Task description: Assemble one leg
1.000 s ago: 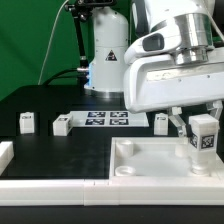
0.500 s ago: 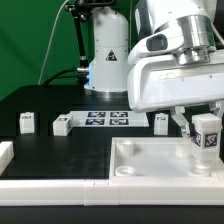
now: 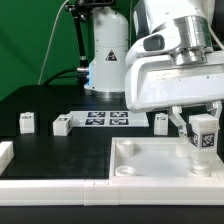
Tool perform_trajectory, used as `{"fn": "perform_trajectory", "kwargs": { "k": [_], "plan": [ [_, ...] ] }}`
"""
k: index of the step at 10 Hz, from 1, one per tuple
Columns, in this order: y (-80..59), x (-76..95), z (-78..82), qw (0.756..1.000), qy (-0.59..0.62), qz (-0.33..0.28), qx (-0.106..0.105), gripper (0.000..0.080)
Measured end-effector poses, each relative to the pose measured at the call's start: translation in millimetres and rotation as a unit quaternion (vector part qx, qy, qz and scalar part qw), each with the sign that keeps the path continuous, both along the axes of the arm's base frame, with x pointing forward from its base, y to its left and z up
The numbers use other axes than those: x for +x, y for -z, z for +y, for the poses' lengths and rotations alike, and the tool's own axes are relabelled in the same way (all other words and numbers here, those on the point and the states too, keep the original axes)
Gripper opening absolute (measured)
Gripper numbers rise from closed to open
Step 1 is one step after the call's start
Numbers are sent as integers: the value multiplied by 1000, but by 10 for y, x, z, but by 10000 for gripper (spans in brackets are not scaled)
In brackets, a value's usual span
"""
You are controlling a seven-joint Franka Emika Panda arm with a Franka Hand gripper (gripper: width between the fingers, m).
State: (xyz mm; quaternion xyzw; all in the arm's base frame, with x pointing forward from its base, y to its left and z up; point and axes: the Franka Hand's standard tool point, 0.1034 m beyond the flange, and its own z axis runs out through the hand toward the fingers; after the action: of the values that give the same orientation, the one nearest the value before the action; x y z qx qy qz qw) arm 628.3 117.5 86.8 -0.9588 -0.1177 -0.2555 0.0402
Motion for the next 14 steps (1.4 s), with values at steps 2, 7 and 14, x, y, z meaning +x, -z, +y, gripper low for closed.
{"fn": "perform_trajectory", "kwargs": {
  "k": [2, 7, 14],
  "plan": [
    [1, -2, -11, 1000, 0, -1, -1, 291],
    [37, -69, -66, 1000, 3, -4, -3, 291],
    [126, -77, -4, 1000, 0, -15, -2, 291]
  ]
}}
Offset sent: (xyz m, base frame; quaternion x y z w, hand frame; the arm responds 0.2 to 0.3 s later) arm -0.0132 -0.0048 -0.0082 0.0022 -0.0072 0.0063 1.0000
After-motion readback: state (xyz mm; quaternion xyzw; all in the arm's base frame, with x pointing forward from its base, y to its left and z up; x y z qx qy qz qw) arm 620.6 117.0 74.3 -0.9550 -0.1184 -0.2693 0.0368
